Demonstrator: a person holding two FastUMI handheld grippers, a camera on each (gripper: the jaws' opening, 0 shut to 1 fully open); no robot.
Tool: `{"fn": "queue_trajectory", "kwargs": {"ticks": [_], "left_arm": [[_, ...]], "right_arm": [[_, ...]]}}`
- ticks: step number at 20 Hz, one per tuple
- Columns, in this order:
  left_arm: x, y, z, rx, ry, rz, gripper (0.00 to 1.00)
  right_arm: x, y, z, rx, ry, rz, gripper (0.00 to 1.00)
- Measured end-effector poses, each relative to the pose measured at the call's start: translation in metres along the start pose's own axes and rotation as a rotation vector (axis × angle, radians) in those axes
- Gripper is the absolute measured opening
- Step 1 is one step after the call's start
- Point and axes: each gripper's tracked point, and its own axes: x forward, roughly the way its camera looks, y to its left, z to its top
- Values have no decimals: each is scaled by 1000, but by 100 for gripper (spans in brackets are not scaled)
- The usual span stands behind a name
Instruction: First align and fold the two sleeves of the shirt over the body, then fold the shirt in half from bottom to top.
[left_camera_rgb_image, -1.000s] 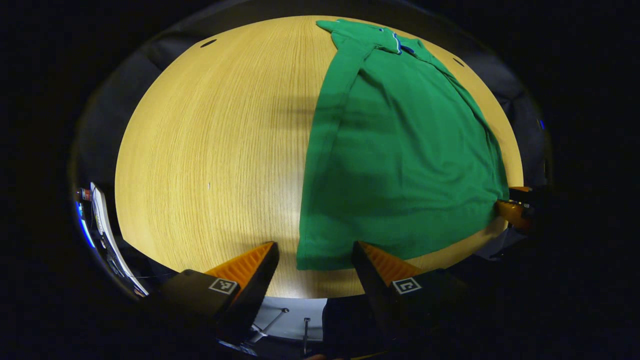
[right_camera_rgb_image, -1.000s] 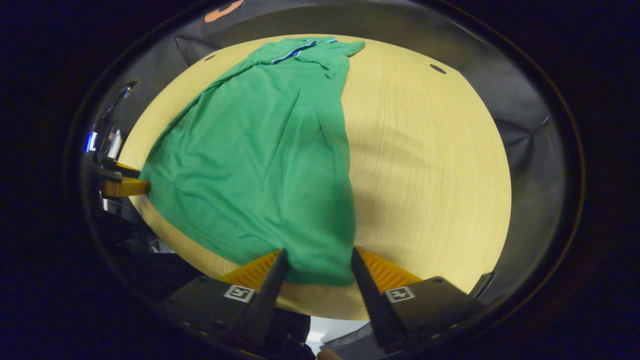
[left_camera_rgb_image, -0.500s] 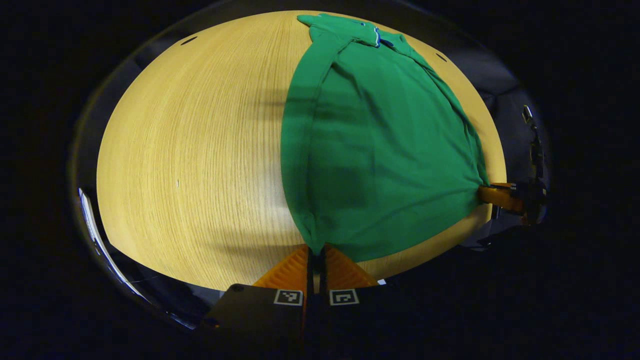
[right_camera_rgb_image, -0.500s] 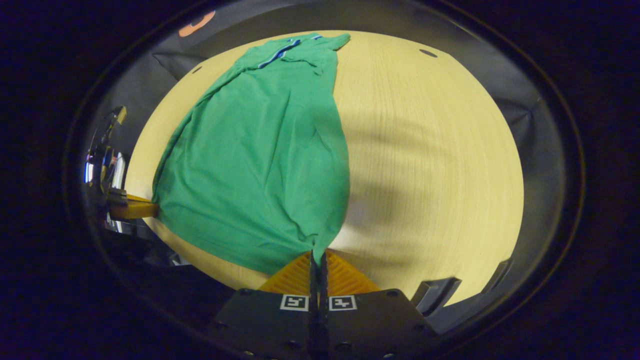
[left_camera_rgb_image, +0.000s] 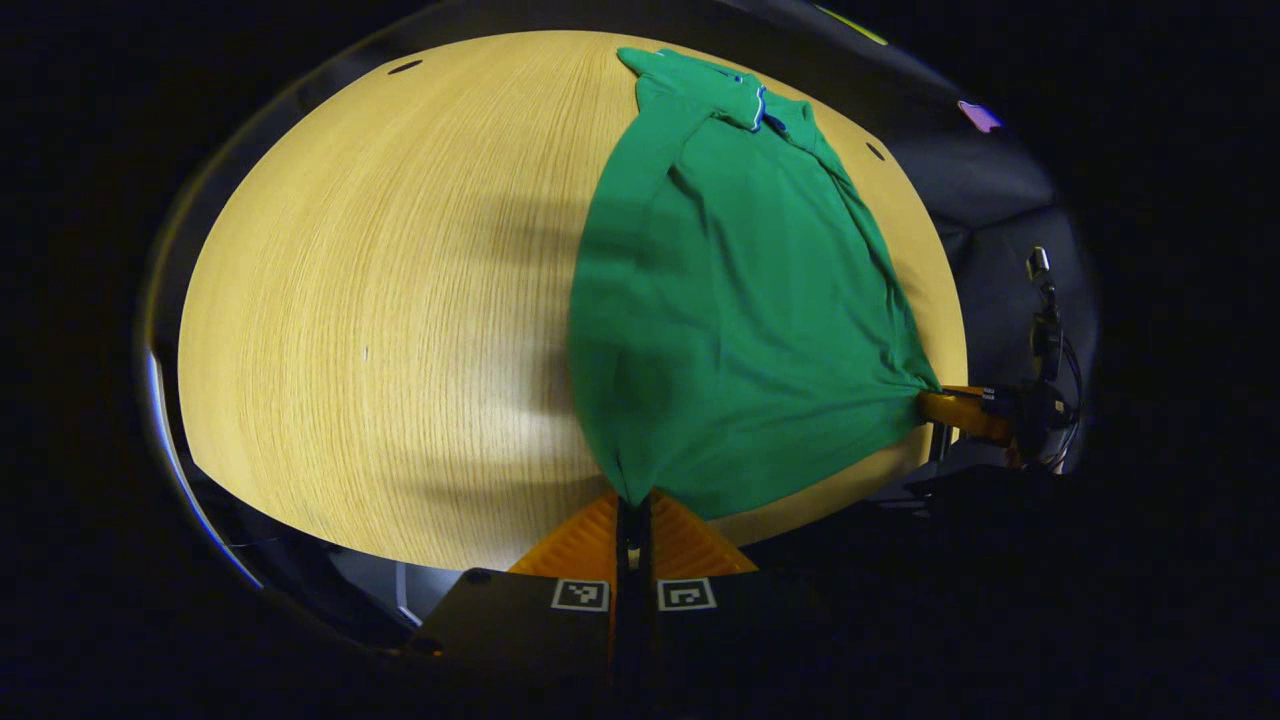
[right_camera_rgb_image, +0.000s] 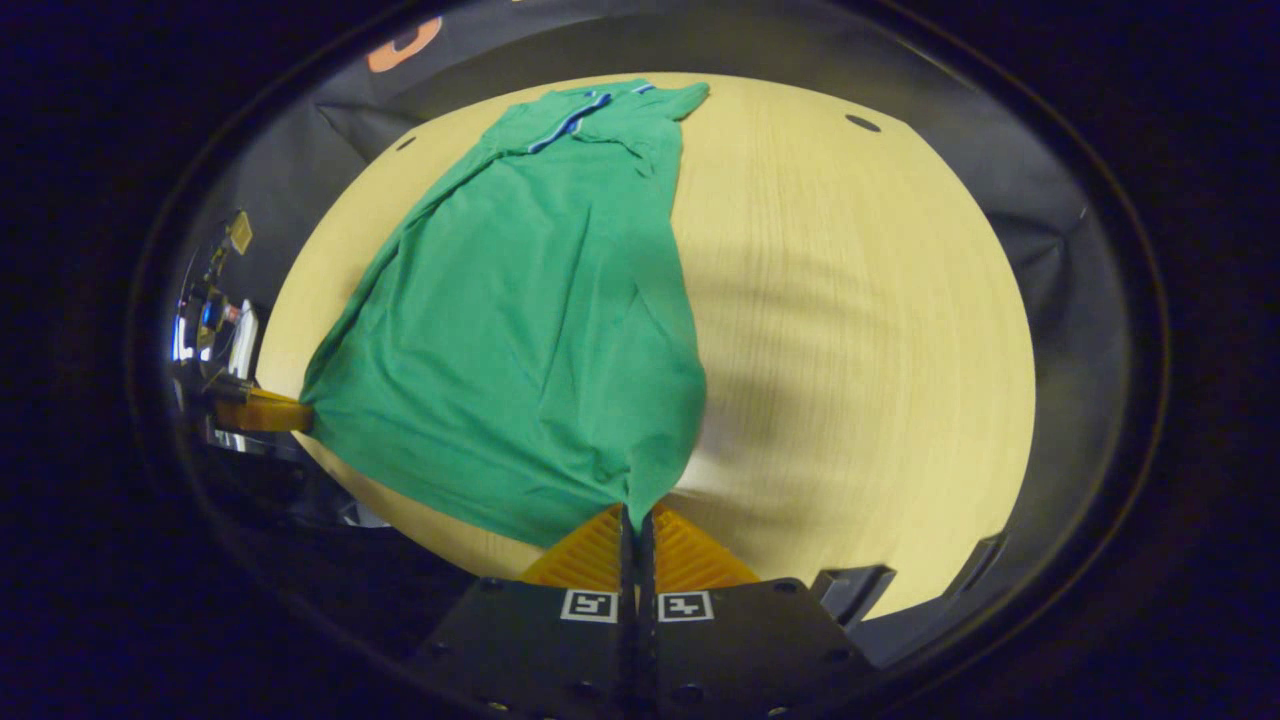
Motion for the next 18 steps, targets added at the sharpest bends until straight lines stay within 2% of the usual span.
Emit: {"fn": "queue_trajectory", "kwargs": {"ticks": [4,7,10,14,17,18], "left_arm": [[-51,-5,30,1,-70,-42,4],[-91,-15,85,-11,-153,-75,4],[-122,-25,133,37,-217,-79,4],[-114,-44,154,100,-325,-83,4],[-114,-45,171,128,-413,-93,4],[-108,-46,175,128,-442,-96,0]], "right_arm": [[-15,-3,23,-7,-47,10,0],[-26,-9,43,-4,-93,3,0],[-42,-8,69,10,-155,5,0],[-63,-8,99,-3,-232,3,2],[-81,-6,123,13,-292,10,0],[-89,-7,134,25,-325,10,0]]}}
